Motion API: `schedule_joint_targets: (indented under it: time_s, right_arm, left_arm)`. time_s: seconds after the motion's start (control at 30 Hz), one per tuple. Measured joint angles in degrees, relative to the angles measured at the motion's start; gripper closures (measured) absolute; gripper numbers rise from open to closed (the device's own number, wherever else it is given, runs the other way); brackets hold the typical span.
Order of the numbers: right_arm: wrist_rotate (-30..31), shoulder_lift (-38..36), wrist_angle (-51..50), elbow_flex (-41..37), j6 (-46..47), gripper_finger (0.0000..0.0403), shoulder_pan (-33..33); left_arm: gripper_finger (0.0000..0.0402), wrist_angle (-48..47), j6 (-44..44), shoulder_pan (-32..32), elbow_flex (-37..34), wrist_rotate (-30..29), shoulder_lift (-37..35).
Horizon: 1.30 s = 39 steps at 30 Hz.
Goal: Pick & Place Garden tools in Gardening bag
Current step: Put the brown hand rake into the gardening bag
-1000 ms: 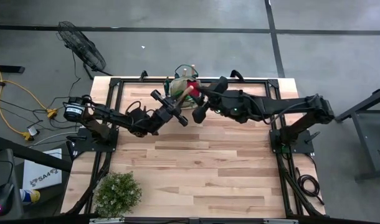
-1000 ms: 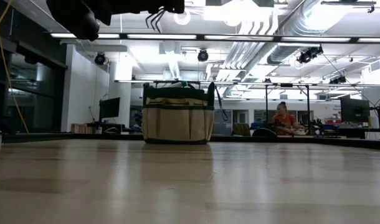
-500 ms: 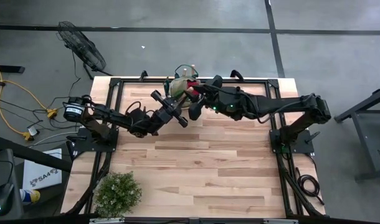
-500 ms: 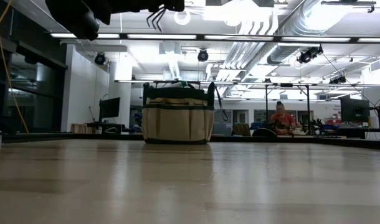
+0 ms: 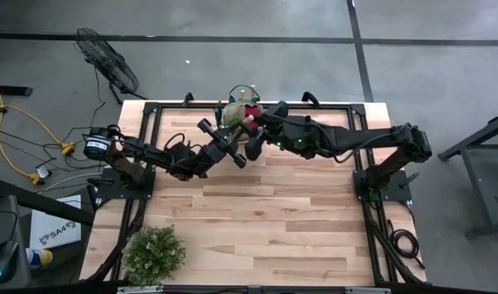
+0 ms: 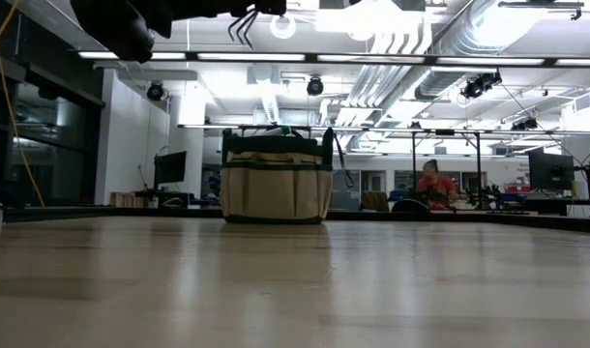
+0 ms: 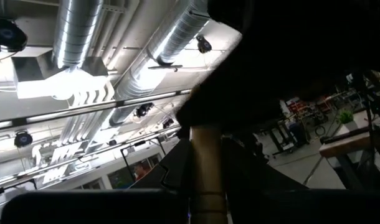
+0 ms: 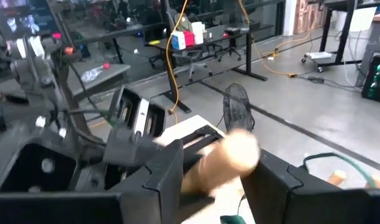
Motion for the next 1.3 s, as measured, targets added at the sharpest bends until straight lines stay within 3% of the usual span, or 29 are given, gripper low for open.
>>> schedule_joint_targets:
  time_s: [0.6, 1.0, 1.3]
  right_arm:
    - [0.19, 0.44, 0.7, -0.02, -1.28, 0.0265, 0.04]
    - [0.06, 0.44, 0.83, -0.02, -4.62, 0.035, 0.02]
    - [-0.2, 0.42, 0.81, -0.02, -6.76, 0.0341, 0.02]
  left_arm:
    - [0.034, 1.61, 1.08, 0.02, 0.09, -1.41, 0.0]
    - [0.0341, 1.59, 1.06, 0.04, 0.09, -1.63, 0.0]
    - [0.0341, 1.35, 0.87, 0.02, 0.09, -1.6, -0.02]
